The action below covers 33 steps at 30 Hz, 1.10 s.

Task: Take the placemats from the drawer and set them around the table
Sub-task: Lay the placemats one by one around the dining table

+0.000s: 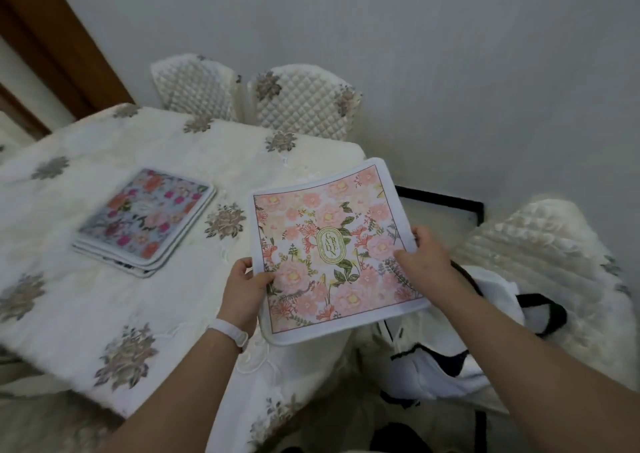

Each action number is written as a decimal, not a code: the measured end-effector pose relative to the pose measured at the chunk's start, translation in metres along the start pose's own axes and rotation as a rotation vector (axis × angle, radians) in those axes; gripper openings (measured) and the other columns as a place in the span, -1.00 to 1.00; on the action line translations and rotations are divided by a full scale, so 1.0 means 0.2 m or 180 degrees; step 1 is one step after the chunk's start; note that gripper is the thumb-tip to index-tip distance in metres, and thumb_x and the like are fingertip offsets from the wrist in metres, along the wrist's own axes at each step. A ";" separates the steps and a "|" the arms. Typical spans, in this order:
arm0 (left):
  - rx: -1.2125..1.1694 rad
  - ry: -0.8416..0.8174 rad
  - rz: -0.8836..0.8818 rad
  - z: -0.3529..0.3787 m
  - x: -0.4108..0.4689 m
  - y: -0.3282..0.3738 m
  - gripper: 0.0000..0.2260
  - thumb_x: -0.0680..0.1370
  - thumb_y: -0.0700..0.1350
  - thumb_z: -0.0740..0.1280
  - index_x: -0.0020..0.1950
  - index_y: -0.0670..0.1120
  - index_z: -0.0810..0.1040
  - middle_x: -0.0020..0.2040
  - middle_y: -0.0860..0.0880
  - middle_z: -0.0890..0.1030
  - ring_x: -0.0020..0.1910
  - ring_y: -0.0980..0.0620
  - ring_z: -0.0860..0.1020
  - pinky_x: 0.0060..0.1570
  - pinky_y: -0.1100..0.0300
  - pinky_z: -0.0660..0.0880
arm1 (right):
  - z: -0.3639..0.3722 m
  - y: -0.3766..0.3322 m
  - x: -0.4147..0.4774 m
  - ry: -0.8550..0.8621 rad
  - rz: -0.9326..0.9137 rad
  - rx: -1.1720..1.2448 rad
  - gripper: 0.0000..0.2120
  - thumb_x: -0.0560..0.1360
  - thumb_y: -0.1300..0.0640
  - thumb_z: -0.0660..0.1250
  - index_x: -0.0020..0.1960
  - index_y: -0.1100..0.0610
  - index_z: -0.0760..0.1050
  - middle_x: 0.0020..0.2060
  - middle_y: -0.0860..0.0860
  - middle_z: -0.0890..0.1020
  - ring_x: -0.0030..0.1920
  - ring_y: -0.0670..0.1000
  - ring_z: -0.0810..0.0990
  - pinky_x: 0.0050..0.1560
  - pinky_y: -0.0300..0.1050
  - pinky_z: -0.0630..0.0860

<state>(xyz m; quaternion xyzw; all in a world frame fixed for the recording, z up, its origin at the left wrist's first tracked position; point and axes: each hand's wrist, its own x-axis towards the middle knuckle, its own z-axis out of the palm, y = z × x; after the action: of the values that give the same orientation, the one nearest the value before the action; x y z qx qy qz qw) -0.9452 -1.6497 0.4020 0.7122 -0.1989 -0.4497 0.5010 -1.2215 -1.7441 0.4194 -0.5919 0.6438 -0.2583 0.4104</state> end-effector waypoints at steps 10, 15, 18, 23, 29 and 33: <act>-0.0442 0.0736 -0.0302 0.02 0.00 -0.06 -0.79 0.54 -0.29 0.31 0.17 -0.19 0.46 0.03 -0.19 0.62 -0.15 -0.14 0.62 -0.35 0.10 0.53 | 0.16 -0.21 0.54 -0.0921 -0.0735 -0.0622 -0.74 0.49 0.21 0.31 0.13 0.00 0.38 -0.16 -0.06 0.58 -0.25 -0.03 0.58 -0.34 -0.14 0.50; -0.0627 0.0847 -0.0563 0.11 0.03 -0.18 -0.79 0.54 -0.33 0.31 0.15 -0.19 0.46 0.05 -0.18 0.61 -0.05 -0.18 0.62 -0.18 -0.04 0.60 | 0.25 -0.25 0.74 -0.1251 -0.1246 -0.1622 -0.70 0.52 0.17 0.24 0.23 0.06 0.32 -0.13 0.04 0.57 -0.19 0.11 0.57 -0.16 0.04 0.58; -0.0629 0.0883 -0.0630 0.19 0.05 -0.26 -0.80 0.55 -0.34 0.30 0.15 -0.16 0.44 0.04 -0.13 0.62 -0.04 -0.16 0.63 -0.19 -0.02 0.60 | 0.34 -0.22 0.84 -0.1348 -0.1379 -0.1880 -0.73 0.52 0.17 0.24 0.20 0.08 0.32 -0.14 0.07 0.59 -0.21 0.13 0.57 -0.20 0.03 0.56; -0.0494 0.0939 -0.0726 0.26 0.07 -0.36 -0.80 0.56 -0.31 0.31 0.12 -0.08 0.44 0.02 -0.08 0.63 -0.04 -0.13 0.63 -0.16 -0.05 0.60 | 0.44 -0.13 0.94 -0.1521 -0.1443 -0.2042 -0.77 0.53 0.17 0.24 0.16 0.10 0.31 -0.21 0.04 0.54 -0.24 0.14 0.55 -0.27 0.00 0.52; -0.0450 0.1016 -0.0983 0.30 0.05 -0.50 -0.80 0.55 -0.30 0.33 0.12 -0.10 0.45 0.04 -0.10 0.64 -0.03 -0.16 0.64 -0.09 -0.13 0.62 | 0.50 0.00 0.98 -0.1689 -0.1377 -0.2128 -0.79 0.51 0.19 0.24 0.13 0.12 0.33 -0.25 0.03 0.52 -0.25 0.14 0.52 -0.32 -0.05 0.40; -0.0186 0.1055 -0.1023 0.30 0.05 -0.56 -0.83 0.54 -0.26 0.35 0.06 -0.07 0.45 0.02 -0.11 0.66 -0.08 -0.13 0.65 -0.23 0.02 0.60 | 0.50 0.04 1.00 -0.1683 -0.1505 -0.2340 -0.79 0.53 0.15 0.21 0.14 0.13 0.32 -0.21 0.07 0.54 -0.25 0.14 0.51 -0.35 -0.07 0.32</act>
<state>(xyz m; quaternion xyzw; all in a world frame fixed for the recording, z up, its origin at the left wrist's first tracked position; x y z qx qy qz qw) -1.0082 -1.6426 0.2925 0.7840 0.0151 -0.4062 0.4692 -1.1344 -1.9231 0.3145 -0.8718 0.4148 0.0580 0.2542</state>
